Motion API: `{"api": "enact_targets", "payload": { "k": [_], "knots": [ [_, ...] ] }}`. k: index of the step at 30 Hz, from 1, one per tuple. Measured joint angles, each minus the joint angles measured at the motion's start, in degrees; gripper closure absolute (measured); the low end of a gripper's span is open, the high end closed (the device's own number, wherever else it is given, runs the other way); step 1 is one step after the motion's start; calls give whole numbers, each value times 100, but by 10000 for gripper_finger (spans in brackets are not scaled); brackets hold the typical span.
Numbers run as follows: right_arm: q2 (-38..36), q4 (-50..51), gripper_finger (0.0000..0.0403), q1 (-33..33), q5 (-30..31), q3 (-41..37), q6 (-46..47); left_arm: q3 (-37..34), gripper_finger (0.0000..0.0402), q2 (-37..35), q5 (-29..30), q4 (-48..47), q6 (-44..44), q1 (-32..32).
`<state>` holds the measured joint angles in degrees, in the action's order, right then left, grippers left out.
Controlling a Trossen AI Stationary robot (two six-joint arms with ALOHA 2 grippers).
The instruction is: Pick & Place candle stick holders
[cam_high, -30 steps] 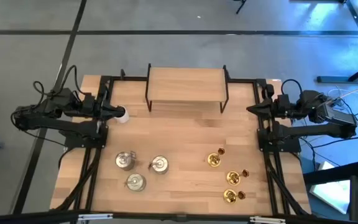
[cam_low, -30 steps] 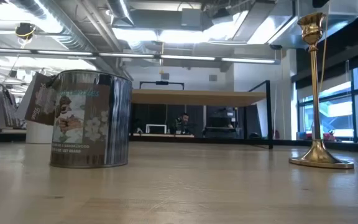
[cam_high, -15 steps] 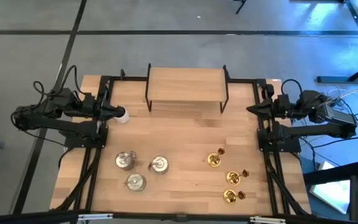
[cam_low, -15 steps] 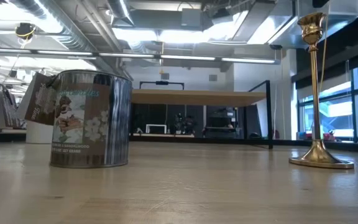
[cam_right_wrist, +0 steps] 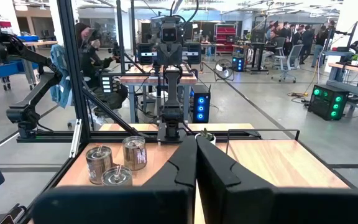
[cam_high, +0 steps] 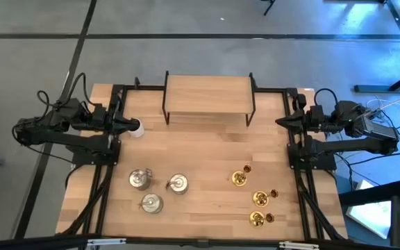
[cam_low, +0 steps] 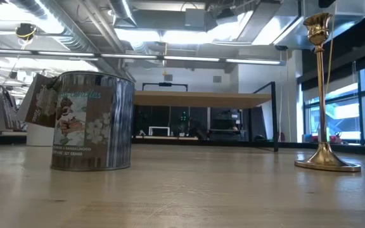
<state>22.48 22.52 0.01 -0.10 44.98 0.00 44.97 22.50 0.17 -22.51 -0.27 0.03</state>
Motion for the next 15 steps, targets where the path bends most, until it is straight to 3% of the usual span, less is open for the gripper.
{"api": "enact_targets", "payload": {
  "k": [8,11,15],
  "knots": [
    [2,-89,396,0,-2,-1,237,-2,396,0,30,1,41,-2],
    [8,-582,396,0,-2,-1,592,-2,395,0,111,32,301,-2],
    [151,-1778,396,0,-3,-1,1292,-178,396,137,663,1571,714,-2]
  ]
}}
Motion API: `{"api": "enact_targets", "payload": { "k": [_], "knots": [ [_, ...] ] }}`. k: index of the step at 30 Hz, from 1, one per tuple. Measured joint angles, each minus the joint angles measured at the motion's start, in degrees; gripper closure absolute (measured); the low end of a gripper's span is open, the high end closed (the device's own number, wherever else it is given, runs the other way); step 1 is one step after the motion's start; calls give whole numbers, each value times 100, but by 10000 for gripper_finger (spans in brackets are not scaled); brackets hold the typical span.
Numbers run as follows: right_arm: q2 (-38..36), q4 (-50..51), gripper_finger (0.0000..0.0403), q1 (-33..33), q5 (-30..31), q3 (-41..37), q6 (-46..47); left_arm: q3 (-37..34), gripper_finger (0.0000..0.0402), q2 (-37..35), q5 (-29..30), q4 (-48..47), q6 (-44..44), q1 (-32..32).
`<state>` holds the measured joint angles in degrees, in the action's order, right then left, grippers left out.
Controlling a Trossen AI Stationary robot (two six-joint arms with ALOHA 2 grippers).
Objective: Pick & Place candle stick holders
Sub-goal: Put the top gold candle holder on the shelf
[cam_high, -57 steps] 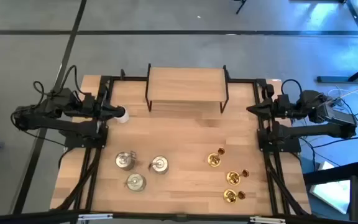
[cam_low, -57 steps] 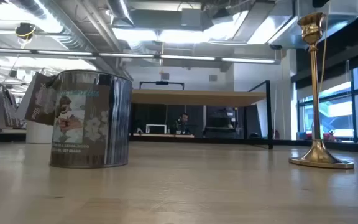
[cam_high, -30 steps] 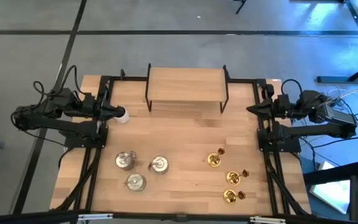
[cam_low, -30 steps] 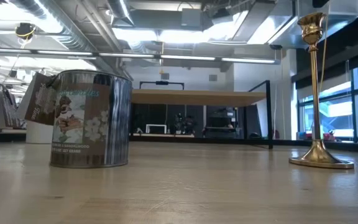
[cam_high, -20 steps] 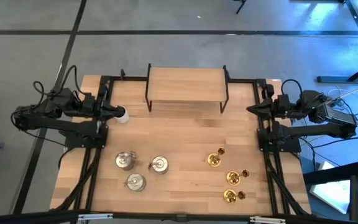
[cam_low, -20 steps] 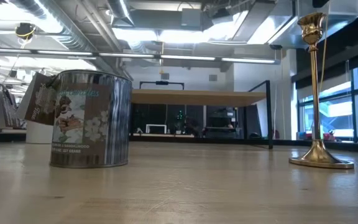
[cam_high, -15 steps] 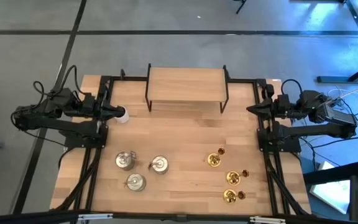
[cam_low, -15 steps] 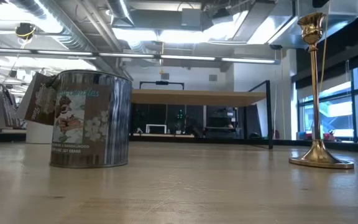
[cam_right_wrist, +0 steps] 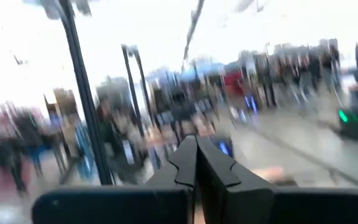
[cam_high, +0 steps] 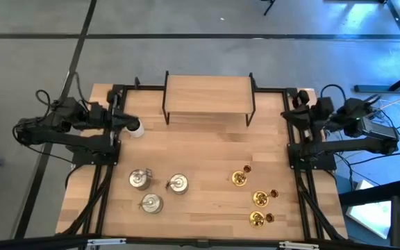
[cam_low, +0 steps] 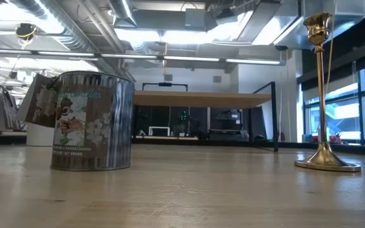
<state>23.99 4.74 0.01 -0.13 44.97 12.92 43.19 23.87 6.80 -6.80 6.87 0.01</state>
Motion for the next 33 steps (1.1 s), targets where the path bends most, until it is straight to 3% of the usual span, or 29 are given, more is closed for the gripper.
{"api": "enact_targets", "payload": {
  "k": [5,9,14,17,19,23,26,29,33],
  "knots": [
    [193,-1611,396,-2,-1,0,297,-101,396,524,1332,2892,-1168,-2],
    [301,-2294,396,-2,1,0,291,-104,395,1003,2513,4414,-1280,-60],
    [467,-2683,396,-2,1,0,256,-104,395,1383,2960,5543,-1333,-214],
    [574,-2683,396,-2,1,0,254,-104,395,1470,2964,5969,-1936,-265],
    [659,-2683,396,-2,1,0,254,-94,396,1464,2933,5979,-2366,-268],
    [849,-2683,396,-2,3,0,315,133,395,1528,2864,5869,-2308,-282],
    [1021,-2679,396,-4,3,0,318,521,395,1602,2254,5593,-2003,-282],
    [1184,-2676,396,-4,3,0,322,1263,395,1699,1238,4429,-1488,-280],
    [1371,-2655,396,-4,3,0,332,2272,395,1948,285,2055,-990,-282]
  ]
}}
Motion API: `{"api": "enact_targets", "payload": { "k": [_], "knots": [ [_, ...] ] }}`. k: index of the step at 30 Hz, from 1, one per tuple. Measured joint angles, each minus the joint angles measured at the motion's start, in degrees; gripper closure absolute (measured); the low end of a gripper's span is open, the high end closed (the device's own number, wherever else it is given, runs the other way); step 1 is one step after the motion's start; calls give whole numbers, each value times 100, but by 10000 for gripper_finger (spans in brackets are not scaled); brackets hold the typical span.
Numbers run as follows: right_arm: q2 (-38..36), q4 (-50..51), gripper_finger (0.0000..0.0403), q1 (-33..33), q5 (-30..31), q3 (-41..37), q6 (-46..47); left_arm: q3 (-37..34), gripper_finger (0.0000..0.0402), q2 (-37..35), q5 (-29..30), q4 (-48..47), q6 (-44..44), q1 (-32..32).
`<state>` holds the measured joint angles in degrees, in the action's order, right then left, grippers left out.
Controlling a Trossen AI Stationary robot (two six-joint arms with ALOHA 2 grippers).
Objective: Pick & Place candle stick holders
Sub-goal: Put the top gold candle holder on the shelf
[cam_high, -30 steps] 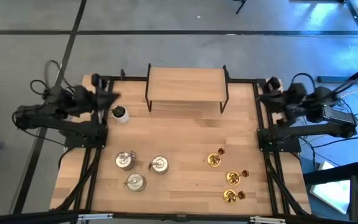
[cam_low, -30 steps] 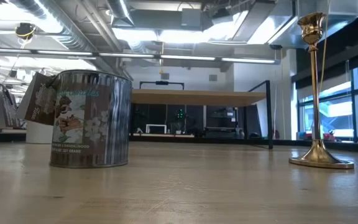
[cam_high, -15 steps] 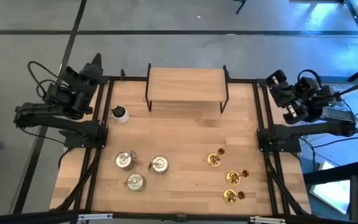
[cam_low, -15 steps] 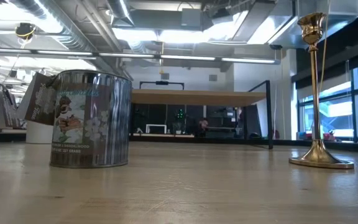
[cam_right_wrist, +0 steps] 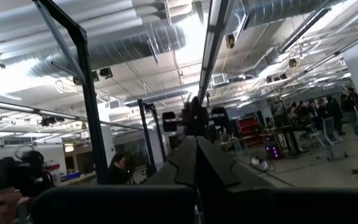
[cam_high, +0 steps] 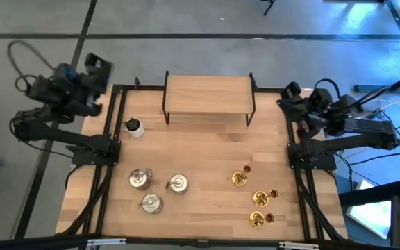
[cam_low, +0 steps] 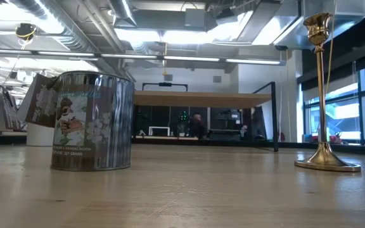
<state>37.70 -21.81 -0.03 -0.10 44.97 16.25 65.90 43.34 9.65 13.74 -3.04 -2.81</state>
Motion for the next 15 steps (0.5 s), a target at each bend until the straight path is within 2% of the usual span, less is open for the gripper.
{"api": "enact_targets", "payload": {
  "k": [3,6,7,11,15],
  "knots": [
    [38,78,396,0,0,0,68,362,395,200,-372,-882,28,3],
    [48,237,396,0,0,0,277,550,395,278,-586,-921,-889,7],
    [50,285,396,0,-2,0,344,616,395,308,-699,-913,-953,4],
    [50,444,396,0,-4,0,649,866,395,405,-967,-2077,-475,9],
    [50,695,396,0,-4,0,1070,908,396,584,-1099,-3333,-533,2]
  ]
}}
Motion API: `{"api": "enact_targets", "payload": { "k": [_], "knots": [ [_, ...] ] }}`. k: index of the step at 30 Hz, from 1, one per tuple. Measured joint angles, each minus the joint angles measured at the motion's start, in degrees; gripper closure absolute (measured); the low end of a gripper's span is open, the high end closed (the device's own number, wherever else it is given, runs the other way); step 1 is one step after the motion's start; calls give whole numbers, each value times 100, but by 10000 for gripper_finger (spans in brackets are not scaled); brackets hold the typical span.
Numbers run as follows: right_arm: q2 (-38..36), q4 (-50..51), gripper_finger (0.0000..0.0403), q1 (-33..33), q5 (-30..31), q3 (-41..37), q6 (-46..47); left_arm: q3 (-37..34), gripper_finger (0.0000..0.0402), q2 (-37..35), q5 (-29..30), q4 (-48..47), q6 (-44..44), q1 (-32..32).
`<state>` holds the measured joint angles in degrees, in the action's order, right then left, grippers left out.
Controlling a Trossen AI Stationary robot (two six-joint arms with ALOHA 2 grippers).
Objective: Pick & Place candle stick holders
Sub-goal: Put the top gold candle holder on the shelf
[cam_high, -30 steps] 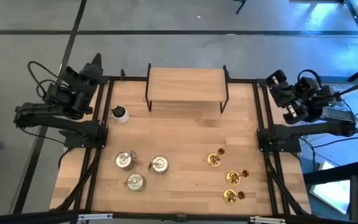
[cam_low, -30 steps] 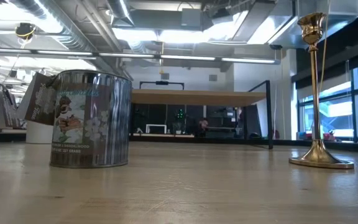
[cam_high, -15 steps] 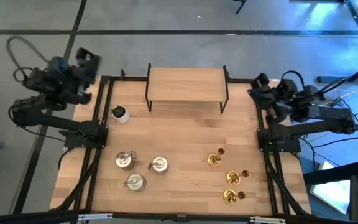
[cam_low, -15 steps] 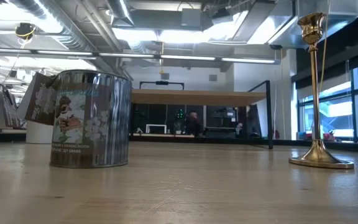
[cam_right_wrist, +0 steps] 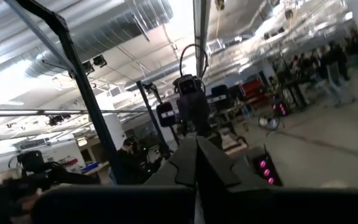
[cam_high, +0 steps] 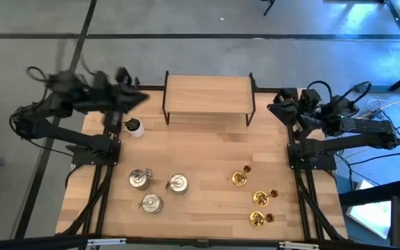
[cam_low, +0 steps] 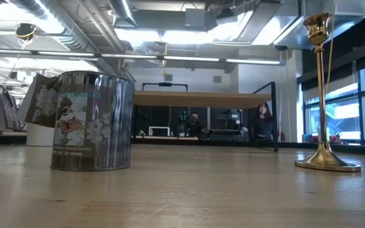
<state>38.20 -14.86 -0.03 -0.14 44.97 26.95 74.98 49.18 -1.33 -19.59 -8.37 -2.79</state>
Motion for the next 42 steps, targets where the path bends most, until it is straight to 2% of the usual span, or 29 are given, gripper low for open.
{"api": "enact_targets", "payload": {
  "k": [4,8,17,22,25,29,33,36,42],
  "knots": [
    [0,239,396,0,-11,0,626,17,396,152,-383,-1011,185,-36],
    [0,542,396,1,-339,0,1316,12,396,398,-427,-1718,-115,-22],
    [189,1371,396,-177,-2096,0,2919,8,396,1017,-171,-3212,-249,-164],
    [362,1606,396,-433,-2868,0,3954,8,396,1223,-162,-3383,-45,-156],
    [483,1596,396,-654,-3060,0,4371,8,396,1298,-180,-3383,18,-107],
    [663,1594,395,-958,-3075,0,5169,8,395,1344,-178,-3382,18,-87],
    [888,1622,381,-1194,-2942,53,5339,8,395,1354,-169,-3382,18,-90],
    [1125,1618,358,-1424,-2383,355,4807,8,395,1364,-169,-3382,18,-90],
    [1747,1774,284,-1706,-847,1714,2668,8,396,1360,-57,-3378,18,-90]
  ]
}}
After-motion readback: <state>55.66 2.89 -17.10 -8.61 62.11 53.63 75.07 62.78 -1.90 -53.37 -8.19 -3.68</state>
